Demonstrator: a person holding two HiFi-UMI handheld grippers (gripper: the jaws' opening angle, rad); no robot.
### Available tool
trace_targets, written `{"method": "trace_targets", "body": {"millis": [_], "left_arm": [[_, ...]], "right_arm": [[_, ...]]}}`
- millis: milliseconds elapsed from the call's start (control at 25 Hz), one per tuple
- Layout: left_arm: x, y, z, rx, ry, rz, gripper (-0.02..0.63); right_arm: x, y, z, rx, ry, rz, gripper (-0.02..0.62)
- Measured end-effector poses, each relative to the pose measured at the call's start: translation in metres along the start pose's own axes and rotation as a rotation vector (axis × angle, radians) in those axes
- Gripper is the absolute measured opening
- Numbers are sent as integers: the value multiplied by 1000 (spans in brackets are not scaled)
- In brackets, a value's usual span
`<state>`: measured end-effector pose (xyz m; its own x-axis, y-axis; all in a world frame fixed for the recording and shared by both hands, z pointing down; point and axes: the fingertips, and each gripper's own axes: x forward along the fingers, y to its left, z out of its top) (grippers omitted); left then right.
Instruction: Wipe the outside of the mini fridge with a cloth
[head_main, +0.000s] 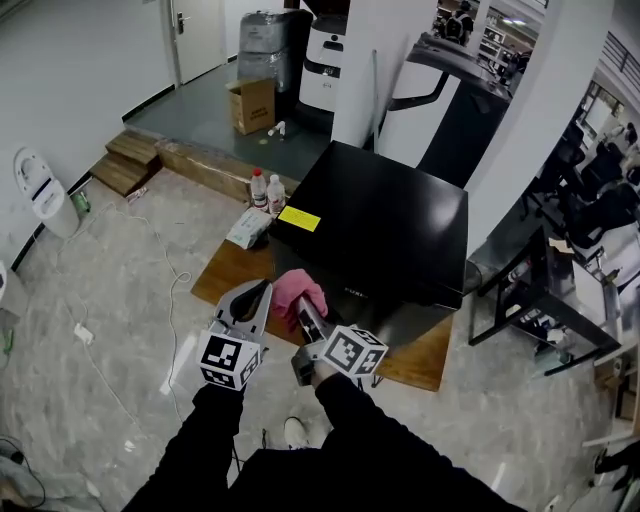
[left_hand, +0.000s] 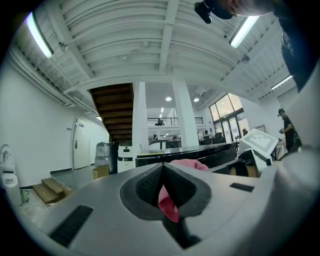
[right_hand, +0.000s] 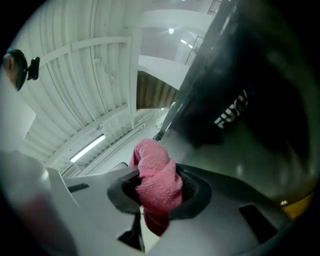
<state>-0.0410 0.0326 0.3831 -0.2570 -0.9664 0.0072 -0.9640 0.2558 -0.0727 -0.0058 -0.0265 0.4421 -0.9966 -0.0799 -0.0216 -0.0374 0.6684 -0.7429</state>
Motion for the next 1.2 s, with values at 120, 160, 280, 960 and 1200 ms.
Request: {"method": "trace_targets", "body": {"millis": [120, 160, 280, 960, 1200], "left_arm": [[0, 3, -11, -17, 24, 13, 6], [1, 2, -15, -17, 31, 16, 6], [10, 6, -29, -24, 63, 11, 6], [30, -46, -44, -59, 82, -122, 6], [45, -91, -48, -74, 48, -216, 6]], "right_arm": [[18, -8, -11, 82, 18, -9, 86], [22, -13, -12, 120, 18, -14, 85], [32, -27, -9, 245, -9, -36, 86], [-5, -60, 13, 520, -97, -52, 86], [-52, -82, 29, 505, -112, -88, 86]]}}
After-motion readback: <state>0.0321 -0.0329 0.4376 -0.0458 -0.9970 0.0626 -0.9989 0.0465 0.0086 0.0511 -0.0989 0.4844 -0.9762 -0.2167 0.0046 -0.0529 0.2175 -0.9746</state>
